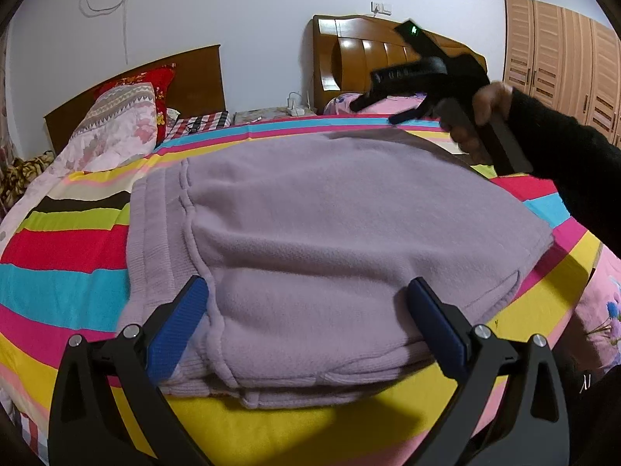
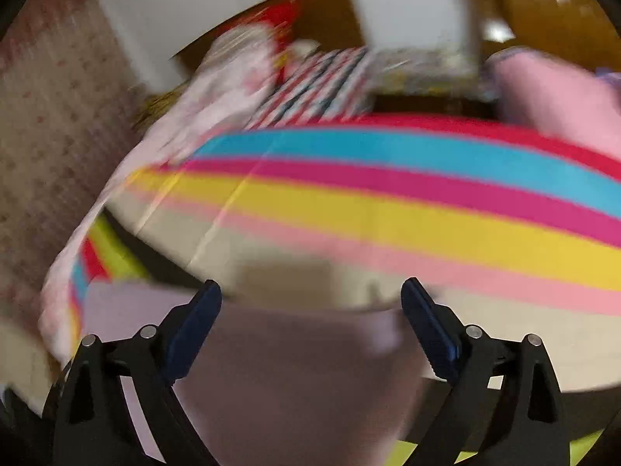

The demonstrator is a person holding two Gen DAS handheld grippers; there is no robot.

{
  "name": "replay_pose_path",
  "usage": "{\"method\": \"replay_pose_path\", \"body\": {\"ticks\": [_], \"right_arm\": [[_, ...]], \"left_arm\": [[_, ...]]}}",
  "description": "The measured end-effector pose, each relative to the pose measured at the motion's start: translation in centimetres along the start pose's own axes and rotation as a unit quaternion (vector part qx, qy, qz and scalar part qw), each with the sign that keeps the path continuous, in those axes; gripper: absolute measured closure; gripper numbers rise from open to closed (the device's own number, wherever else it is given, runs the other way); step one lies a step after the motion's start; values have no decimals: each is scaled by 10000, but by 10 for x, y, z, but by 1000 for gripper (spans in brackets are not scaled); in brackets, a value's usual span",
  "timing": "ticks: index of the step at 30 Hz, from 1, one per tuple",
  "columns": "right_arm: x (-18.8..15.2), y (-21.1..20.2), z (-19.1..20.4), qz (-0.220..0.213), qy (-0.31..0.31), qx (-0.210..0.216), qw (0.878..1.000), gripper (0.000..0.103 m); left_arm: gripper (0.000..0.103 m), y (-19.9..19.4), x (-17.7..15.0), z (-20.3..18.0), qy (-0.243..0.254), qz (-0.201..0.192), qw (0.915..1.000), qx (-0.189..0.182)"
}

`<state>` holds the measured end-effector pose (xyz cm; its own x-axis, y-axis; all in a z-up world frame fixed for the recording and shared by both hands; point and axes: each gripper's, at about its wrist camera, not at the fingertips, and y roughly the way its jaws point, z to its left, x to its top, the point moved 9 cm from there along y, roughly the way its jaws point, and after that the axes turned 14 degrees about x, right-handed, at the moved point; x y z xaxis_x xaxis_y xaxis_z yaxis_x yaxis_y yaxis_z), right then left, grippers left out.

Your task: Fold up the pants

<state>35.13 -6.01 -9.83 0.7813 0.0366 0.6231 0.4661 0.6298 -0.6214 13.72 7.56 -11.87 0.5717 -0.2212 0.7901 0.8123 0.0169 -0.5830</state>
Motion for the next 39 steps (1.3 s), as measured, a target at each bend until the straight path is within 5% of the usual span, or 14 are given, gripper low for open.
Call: {"method": "replay_pose_path", "body": {"ticks": [3, 6, 9, 12, 15, 19, 22, 24, 26, 32, 37, 39], "right_arm": [[-18, 0, 53, 234, -442, 787, 9956, 10], [-68, 15, 105, 1115, -1041, 1607, 9751, 7], [-75, 34, 84, 1209, -1561, 447, 9793, 7], [-46, 11, 53, 444, -696, -129, 9965, 6], [-44, -3, 82, 223, -1043, -61, 9943, 6], [-82, 8, 139, 797, -1976, 151, 9769, 5], [-106, 29, 125, 1206, -2316, -581, 9636, 5], [-97, 27, 118, 1012, -2015, -540, 9727, 5], [-89, 11, 108, 740, -1799, -1000, 9758, 5], [-105, -21, 139, 291, -1878, -808, 9784, 5], [-138, -25, 129, 527, -2308, -1488, 9601, 5], [-143, -25, 115, 482, -2198, -1508, 9626, 5]], "left_arm": [[2, 0, -2, 0, 1, -11, 10000, 3], [2, 0, -2, -1, 10, 9, 10000, 0], [2, -1, -2, -1, 4, 24, 10000, 12], [2, -1, -1, -1, 16, 34, 10000, 30], [2, -4, 0, -3, 106, 63, 9998, 164], [2, -17, -1, -3, 135, 224, 9989, 390], [2, -29, -3, 1, 93, 310, 9982, 509], [2, -36, -3, 11, 5, 358, 9965, 754], [2, -43, -1, 22, -137, 357, 9953, 885], [2, -25, 3, 60, -687, 604, 9878, 1263], [1, -5, -15, 65, -980, 1019, 9830, 1173], [1, -4, -19, 66, -1068, 1082, 9816, 1152]]}}
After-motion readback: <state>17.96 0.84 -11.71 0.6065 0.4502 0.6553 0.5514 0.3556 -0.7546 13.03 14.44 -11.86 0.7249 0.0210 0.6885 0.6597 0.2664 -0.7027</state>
